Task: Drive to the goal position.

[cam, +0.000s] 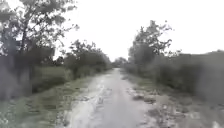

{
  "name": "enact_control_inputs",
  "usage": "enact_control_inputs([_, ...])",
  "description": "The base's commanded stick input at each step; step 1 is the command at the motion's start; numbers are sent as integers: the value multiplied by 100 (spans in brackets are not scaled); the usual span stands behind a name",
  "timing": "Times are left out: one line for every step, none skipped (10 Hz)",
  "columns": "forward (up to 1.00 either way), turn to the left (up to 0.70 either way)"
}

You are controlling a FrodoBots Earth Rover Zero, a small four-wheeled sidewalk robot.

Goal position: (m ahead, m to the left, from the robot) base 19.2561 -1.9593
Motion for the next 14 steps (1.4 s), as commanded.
enact_control_inputs([100,0])
enact_control_inputs([100,0])
enact_control_inputs([100,0])
enact_control_inputs([100,0])
enact_control_inputs([100,0])
enact_control_inputs([100,0])
enact_control_inputs([100,0])
enact_control_inputs([100,0])
enact_control_inputs([100,0])
enact_control_inputs([100,0])
enact_control_inputs([100,0])
enact_control_inputs([100,0])
enact_control_inputs([100,0])
enact_control_inputs([100,0])
